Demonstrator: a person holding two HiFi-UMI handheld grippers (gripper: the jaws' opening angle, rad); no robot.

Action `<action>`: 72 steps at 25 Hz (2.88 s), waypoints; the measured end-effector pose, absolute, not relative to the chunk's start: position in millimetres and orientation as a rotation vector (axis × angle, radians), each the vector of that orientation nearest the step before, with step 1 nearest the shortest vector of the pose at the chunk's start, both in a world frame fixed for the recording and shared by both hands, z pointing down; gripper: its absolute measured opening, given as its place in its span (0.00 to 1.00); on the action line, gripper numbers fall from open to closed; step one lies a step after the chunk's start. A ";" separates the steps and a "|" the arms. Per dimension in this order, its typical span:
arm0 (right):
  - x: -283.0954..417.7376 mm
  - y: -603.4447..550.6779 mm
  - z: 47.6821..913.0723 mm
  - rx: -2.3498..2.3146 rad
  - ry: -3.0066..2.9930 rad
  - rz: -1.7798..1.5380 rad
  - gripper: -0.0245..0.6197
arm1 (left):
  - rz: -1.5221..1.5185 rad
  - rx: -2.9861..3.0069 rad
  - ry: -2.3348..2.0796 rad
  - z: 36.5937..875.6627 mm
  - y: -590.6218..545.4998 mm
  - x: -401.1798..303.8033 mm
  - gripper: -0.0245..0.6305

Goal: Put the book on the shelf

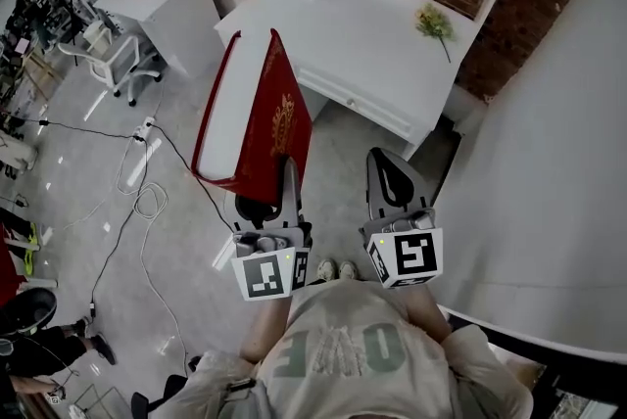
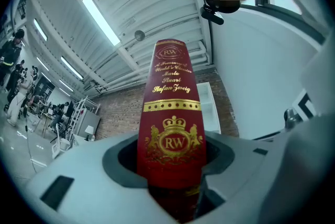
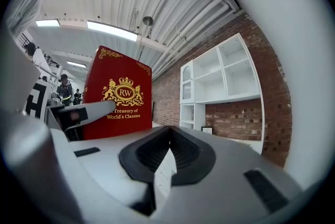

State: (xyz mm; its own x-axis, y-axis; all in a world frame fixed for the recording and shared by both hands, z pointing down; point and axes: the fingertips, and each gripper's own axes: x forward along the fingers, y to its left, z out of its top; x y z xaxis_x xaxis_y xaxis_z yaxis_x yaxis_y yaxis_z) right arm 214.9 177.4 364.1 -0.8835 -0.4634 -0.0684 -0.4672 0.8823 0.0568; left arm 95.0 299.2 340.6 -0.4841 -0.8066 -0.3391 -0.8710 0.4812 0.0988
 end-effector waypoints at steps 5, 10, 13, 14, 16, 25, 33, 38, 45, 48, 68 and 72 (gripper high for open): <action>201.3 178.3 373.8 -0.766 3.005 0.062 0.06 | 0.334 -1.457 2.481 346.7 301.1 84.4 0.41; 185.2 177.9 379.5 -0.778 3.013 0.021 0.06 | 0.320 -1.465 2.478 349.3 304.8 70.5 0.41; 174.6 176.9 384.1 -0.783 3.022 0.011 0.06 | 0.330 -1.453 2.495 354.1 304.3 55.3 0.41; 172.2 176.8 385.2 -0.786 3.025 0.010 0.06 | 0.331 -1.456 2.504 356.1 303.2 50.3 0.41; 168.8 173.8 386.4 -0.799 3.027 0.014 0.06 | 0.336 -1.463 2.509 357.8 300.9 42.5 0.41; 140.1 131.6 394.7 -0.830 3.022 0.033 0.06 | 0.374 -1.468 2.498 364.7 264.3 5.5 0.41; 82.9 54.1 409.1 -0.788 2.990 0.006 0.06 | 0.392 -1.518 2.431 376.4 170.2 -39.9 0.41; 32.5 -23.7 415.7 -0.807 2.990 -0.010 0.06 | 0.414 -1.544 2.416 374.1 93.5 -86.6 0.41; -61.4 -132.8 381.7 -0.747 2.987 0.062 0.06 | 0.423 -1.521 2.373 329.9 -18.9 -167.8 0.41; -94.3 -169.8 373.3 -0.721 2.979 0.048 0.06 | 0.448 -1.536 2.336 313.4 -61.7 -192.5 0.41; -112.0 -288.6 354.6 -1.244 2.840 0.029 0.06 | 0.455 -1.902 2.203 295.7 -223.1 -248.3 0.41; -100.1 -293.9 350.4 -1.333 2.811 0.033 0.06 | 0.353 -1.947 2.191 296.4 -241.6 -244.1 0.41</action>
State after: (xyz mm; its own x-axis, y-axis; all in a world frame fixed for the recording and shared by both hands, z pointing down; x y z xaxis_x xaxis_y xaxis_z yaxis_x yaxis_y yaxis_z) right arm -100.1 -293.9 350.4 -0.6324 -0.7738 -0.0368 -0.7744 0.6326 0.0061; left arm -244.1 -241.6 296.4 -0.1199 -0.9476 -0.2962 -0.9927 0.1095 0.0514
